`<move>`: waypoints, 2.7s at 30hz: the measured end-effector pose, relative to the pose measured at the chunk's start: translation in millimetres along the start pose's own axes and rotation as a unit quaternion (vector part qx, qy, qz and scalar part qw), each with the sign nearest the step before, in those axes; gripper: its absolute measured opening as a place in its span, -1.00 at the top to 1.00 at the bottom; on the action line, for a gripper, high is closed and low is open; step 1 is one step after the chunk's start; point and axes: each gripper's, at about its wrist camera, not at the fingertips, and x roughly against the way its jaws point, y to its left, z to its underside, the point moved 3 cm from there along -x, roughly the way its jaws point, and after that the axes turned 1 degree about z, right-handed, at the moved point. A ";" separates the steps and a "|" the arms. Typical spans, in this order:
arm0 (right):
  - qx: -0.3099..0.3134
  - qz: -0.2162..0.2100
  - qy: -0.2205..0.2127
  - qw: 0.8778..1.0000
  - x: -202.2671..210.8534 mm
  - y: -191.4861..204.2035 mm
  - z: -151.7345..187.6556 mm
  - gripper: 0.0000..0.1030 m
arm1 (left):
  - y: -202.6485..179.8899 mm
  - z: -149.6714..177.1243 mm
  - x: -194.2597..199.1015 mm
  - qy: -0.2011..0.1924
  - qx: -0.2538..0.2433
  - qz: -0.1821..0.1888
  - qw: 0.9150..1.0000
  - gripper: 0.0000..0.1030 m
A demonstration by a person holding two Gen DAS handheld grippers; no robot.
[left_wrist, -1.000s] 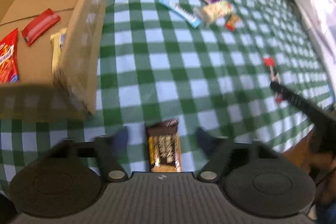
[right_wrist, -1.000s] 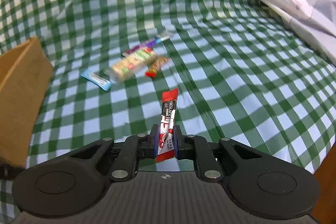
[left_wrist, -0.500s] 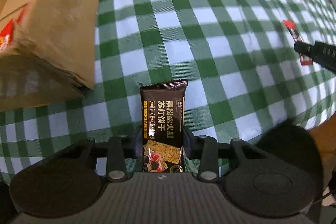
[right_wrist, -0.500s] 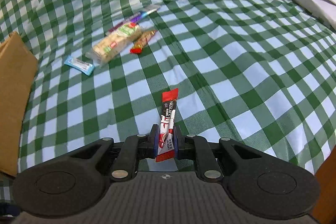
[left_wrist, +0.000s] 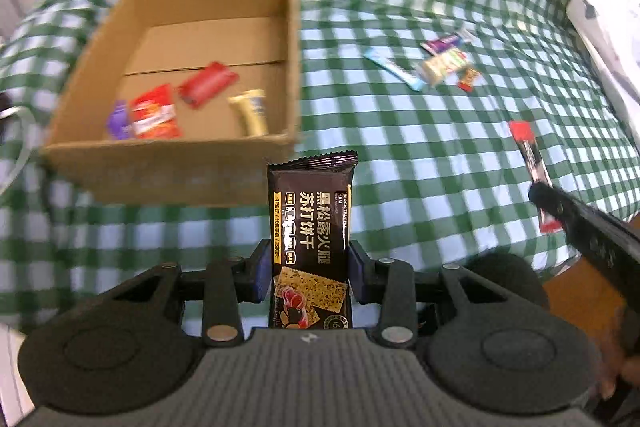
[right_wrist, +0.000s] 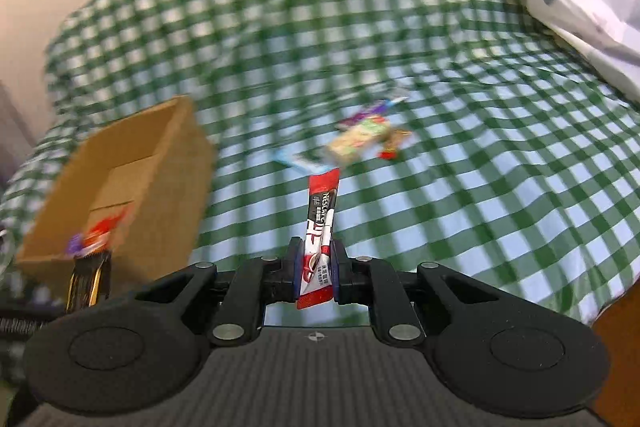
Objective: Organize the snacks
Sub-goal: 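Carry both held snacks up and over the box, then open both tools to drop the snacks into the box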
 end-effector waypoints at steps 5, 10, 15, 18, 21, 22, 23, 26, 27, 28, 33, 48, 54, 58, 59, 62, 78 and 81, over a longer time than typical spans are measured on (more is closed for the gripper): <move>0.050 -0.048 0.010 0.998 43.2 46.6 26.5 0.72 | 39.4 40.4 41.8 -0.015 0.022 -0.027 0.999 0.17; 0.098 -0.079 0.001 0.992 72.5 90.0 38.7 0.72 | 69.6 74.4 66.4 -0.026 0.048 -0.034 0.998 0.17; 0.122 -0.081 -0.002 0.989 88.3 108.4 44.7 0.72 | 85.3 93.8 85.3 -0.046 0.063 -0.030 0.997 0.17; 0.134 -0.081 -0.008 0.988 99.2 114.0 48.2 0.72 | 89.5 101.0 93.6 -0.056 0.064 -0.025 0.996 0.17; 0.141 -0.079 -0.013 0.987 108.7 115.5 49.8 0.72 | 88.3 103.2 95.9 -0.063 0.066 -0.021 0.996 0.17; 0.142 -0.078 -0.014 0.987 110.4 116.9 50.6 0.72 | 89.2 104.6 97.6 -0.065 0.067 -0.020 0.995 0.17; 0.144 -0.078 -0.015 0.986 111.9 117.9 50.5 0.72 | 90.1 105.9 99.0 -0.066 0.068 -0.019 0.995 0.17; 0.148 -0.076 -0.016 0.986 114.0 120.6 50.2 0.72 | 92.0 108.0 99.7 -0.069 0.071 -0.018 0.995 0.17; 0.150 -0.076 -0.017 0.986 114.9 121.3 50.3 0.72 | 92.6 108.7 99.7 -0.069 0.072 -0.017 0.995 0.17; 0.152 -0.076 -0.017 0.985 114.6 121.6 50.4 0.72 | 93.2 109.0 99.7 -0.070 0.073 -0.017 0.995 0.17; 0.152 -0.074 -0.014 0.985 114.2 122.8 51.7 0.72 | 93.8 109.7 98.7 -0.070 0.073 -0.016 0.995 0.17; 0.153 -0.072 -0.011 0.985 99.0 127.0 42.4 0.72 | 105.2 91.2 89.3 -0.072 0.075 -0.029 0.994 0.17; 0.155 -0.072 -0.009 0.985 89.0 130.1 32.6 0.72 | 118.6 73.0 84.8 -0.079 0.080 -0.037 0.993 0.17; 0.159 -0.071 -0.008 0.985 76.3 138.0 24.2 0.72 | 126.7 56.8 78.1 -0.081 0.079 -0.042 0.993 0.17; 0.161 -0.070 -0.008 0.985 72.6 139.1 21.6 0.72 | 128.7 51.6 75.6 -0.081 0.079 -0.043 0.993 0.17; 0.162 -0.069 -0.008 0.984 58.5 145.3 12.0 0.72 | 133.6 33.9 66.2 -0.080 0.079 -0.044 0.993 0.17; 0.187 -0.085 0.016 0.979 -60.5 191.3 -29.2 0.72 | 159.6 -68.7 -25.8 -0.057 0.075 -0.064 0.993 0.17; 0.197 -0.085 0.020 0.976 -85.9 197.3 -33.0 0.72 | 164.7 -81.9 -43.4 -0.051 0.077 -0.067 0.994 0.17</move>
